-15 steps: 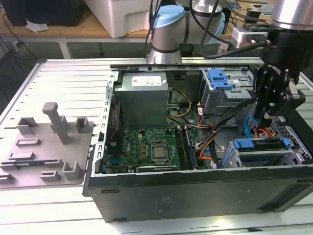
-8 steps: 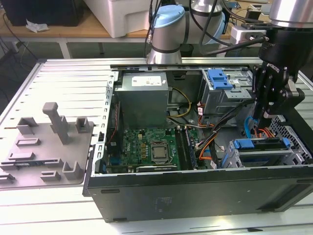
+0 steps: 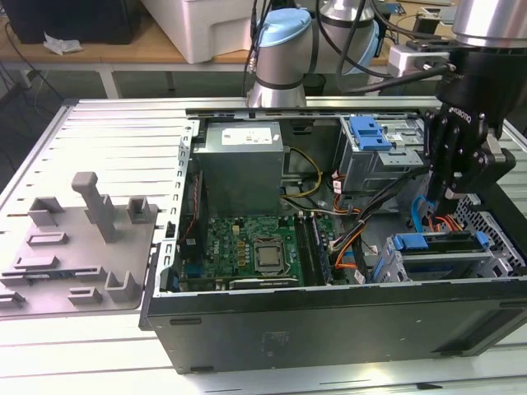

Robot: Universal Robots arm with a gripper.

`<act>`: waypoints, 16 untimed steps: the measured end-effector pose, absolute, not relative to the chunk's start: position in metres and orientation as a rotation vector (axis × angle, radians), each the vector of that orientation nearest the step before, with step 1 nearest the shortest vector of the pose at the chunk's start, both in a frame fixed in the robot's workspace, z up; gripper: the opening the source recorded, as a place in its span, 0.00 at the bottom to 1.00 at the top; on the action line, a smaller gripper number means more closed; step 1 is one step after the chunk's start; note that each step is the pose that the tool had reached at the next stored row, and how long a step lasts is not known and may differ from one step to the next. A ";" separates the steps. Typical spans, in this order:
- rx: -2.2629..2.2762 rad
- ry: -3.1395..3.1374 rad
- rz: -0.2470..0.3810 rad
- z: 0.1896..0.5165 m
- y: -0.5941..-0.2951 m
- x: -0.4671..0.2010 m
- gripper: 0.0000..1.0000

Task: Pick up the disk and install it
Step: 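Insert the second disk wire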

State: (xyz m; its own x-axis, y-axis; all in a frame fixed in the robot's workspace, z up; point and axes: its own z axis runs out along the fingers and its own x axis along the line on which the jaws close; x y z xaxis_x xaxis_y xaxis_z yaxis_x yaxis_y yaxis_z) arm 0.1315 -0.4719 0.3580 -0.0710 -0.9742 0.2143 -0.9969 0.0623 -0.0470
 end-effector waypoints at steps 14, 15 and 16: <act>2.045 -2.210 0.263 0.354 -0.473 0.131 0.34; 2.041 -2.213 0.263 0.354 -0.473 0.131 0.34; 2.035 -2.218 0.263 0.354 -0.473 0.131 0.34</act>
